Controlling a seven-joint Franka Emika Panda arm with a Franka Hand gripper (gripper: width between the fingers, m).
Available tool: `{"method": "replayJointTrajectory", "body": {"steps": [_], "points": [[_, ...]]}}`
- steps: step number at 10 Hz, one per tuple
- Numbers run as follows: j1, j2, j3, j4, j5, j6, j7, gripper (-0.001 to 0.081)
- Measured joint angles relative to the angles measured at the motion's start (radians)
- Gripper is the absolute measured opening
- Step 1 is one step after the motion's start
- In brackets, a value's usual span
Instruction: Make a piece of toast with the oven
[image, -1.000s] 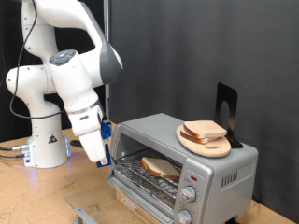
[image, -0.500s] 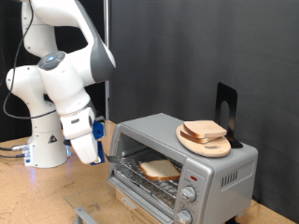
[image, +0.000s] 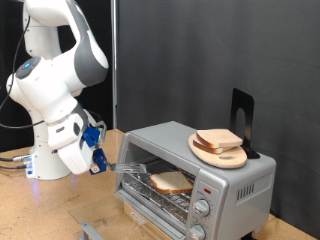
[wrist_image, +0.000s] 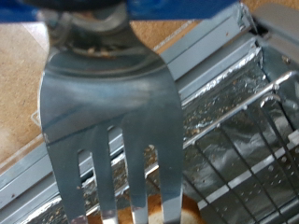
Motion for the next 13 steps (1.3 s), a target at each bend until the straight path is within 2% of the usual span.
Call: {"method": "replayJointTrajectory", "body": {"steps": [2, 5, 7, 9, 11, 13], "points": [[-0.009, -0.006, -0.023, 0.005, -0.003, -0.052, -0.026, 0.0488], [-0.045, -0.067, -0.113, 0.042, 0.028, -0.241, -0.081, 0.0488], [-0.061, -0.117, -0.156, 0.066, 0.04, -0.319, -0.086, 0.0488], [-0.068, -0.169, -0.169, 0.067, 0.044, -0.333, -0.072, 0.0488], [-0.061, -0.159, -0.165, 0.065, 0.068, -0.331, -0.079, 0.0488], [-0.017, -0.161, -0.135, 0.069, 0.179, -0.309, -0.109, 0.0488]]}}
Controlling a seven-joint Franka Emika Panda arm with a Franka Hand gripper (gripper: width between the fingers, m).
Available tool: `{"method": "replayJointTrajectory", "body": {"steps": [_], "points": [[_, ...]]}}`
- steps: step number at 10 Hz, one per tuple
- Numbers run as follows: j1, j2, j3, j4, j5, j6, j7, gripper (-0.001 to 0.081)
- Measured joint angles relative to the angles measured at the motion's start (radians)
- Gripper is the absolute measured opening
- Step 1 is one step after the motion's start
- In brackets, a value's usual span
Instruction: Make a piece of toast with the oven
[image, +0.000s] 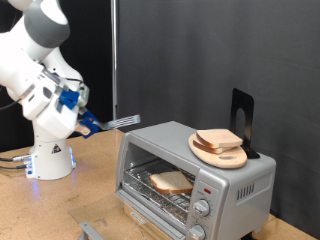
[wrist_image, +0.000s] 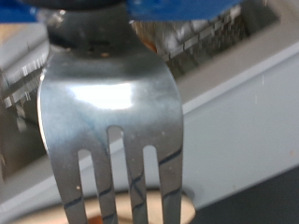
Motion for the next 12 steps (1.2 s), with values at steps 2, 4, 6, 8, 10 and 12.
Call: {"method": "replayJointTrajectory", "body": {"steps": [2, 4, 6, 8, 10, 12], "points": [[0.042, -0.004, 0.055, 0.004, 0.039, 0.059, -0.009, 0.0488], [0.079, -0.005, 0.12, 0.008, 0.043, 0.112, -0.004, 0.0488], [0.11, -0.005, 0.178, 0.014, 0.067, 0.141, 0.031, 0.0488], [0.136, -0.005, 0.229, 0.022, 0.097, 0.166, 0.07, 0.0488], [0.159, -0.002, 0.281, 0.03, 0.114, 0.2, 0.106, 0.0488], [0.179, 0.009, 0.338, 0.037, 0.116, 0.242, 0.158, 0.0488]]}}
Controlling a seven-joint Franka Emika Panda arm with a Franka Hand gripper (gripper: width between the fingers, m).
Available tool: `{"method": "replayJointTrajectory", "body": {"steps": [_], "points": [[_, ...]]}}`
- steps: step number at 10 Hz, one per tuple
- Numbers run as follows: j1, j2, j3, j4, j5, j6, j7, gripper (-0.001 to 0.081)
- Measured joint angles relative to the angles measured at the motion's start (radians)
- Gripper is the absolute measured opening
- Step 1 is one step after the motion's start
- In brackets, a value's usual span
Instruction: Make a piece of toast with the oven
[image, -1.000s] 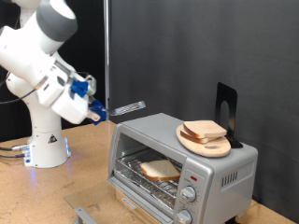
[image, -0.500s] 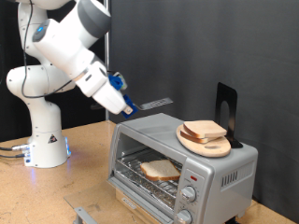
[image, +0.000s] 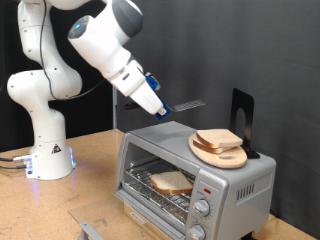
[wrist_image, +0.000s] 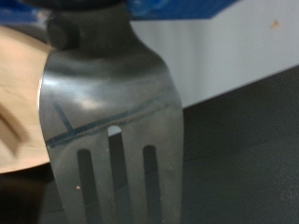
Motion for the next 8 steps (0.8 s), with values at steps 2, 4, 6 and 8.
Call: {"method": "replayJointTrajectory", "body": {"steps": [2, 4, 6, 8], "points": [[0.016, 0.021, 0.063, 0.001, -0.003, 0.032, 0.049, 0.0488], [0.03, 0.049, 0.116, -0.004, -0.003, 0.063, 0.066, 0.0488], [0.036, 0.056, 0.141, -0.031, 0.003, 0.082, 0.061, 0.0488], [0.036, 0.05, 0.139, -0.065, 0.041, 0.082, 0.024, 0.0488]]}}
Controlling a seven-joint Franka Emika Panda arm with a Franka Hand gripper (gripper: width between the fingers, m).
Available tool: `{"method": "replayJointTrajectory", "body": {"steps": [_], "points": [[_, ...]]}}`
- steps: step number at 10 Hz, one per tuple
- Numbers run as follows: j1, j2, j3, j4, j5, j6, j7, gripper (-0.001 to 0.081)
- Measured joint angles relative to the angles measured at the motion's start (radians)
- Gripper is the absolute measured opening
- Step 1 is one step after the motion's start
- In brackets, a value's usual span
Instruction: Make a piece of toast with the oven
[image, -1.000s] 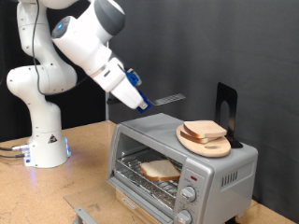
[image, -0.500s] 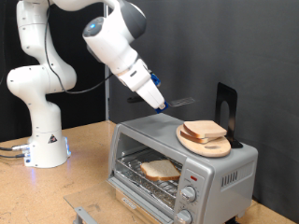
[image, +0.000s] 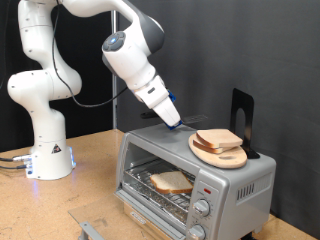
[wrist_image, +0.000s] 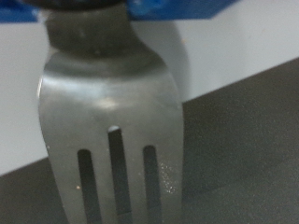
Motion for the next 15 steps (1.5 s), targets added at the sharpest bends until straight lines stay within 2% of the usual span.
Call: {"method": "replayJointTrajectory", "body": {"steps": [2, 5, 6, 7, 8, 12, 15], "points": [[-0.001, -0.008, -0.002, -0.03, 0.017, 0.028, -0.007, 0.0488], [-0.001, -0.001, 0.001, -0.039, 0.02, 0.095, 0.005, 0.0488], [-0.001, -0.001, 0.001, -0.039, 0.021, 0.104, 0.005, 0.0565], [-0.001, 0.004, 0.001, -0.045, 0.021, 0.114, 0.005, 0.0701], [-0.001, 0.01, 0.003, -0.05, 0.021, 0.131, 0.0, 0.079], [0.006, 0.007, 0.006, -0.051, 0.085, 0.16, -0.079, 0.0803], [0.005, -0.056, -0.006, -0.05, 0.14, 0.117, -0.127, 0.0803]]}}
